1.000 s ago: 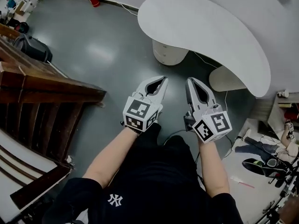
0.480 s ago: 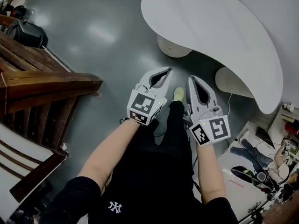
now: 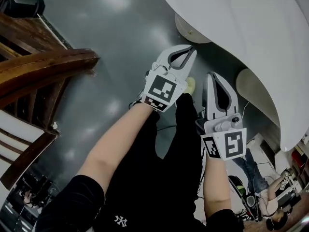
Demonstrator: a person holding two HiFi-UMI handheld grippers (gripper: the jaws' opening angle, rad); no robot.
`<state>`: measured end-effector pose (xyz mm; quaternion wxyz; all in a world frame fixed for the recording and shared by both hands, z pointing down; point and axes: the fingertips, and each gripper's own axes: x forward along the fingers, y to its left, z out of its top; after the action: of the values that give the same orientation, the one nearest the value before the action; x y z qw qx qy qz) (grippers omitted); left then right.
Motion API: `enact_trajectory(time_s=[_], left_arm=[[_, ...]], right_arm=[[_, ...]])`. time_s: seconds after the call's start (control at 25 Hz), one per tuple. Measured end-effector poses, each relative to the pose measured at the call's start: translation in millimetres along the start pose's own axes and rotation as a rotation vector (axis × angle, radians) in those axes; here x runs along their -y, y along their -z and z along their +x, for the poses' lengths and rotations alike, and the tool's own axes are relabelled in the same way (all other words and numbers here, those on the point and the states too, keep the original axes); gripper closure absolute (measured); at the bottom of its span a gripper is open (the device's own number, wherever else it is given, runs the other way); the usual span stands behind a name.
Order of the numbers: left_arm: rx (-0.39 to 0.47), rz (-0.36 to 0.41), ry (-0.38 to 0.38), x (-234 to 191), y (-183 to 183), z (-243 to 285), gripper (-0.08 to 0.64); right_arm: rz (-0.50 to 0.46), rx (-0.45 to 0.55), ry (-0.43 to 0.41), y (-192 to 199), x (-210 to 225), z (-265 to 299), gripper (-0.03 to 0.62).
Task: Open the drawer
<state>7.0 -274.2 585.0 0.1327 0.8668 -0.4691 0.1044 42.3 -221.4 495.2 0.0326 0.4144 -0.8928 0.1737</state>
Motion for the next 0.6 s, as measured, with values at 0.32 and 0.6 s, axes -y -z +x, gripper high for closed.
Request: enact_trajectory(time_s=[0.32,0.6], left_arm=[[-0.023,-0.009,-0.057,-39.6,69.9,94.2,0.466],[-0.032,0.026,-0.061,-46.3,83.6,147.1,0.426]], right_arm=[[0.059,-0.024,-0.002,70.3,57.9,38.9,0.577],[0.063,-0.013,0.002,80.7,87.8,47.0,0.577]])
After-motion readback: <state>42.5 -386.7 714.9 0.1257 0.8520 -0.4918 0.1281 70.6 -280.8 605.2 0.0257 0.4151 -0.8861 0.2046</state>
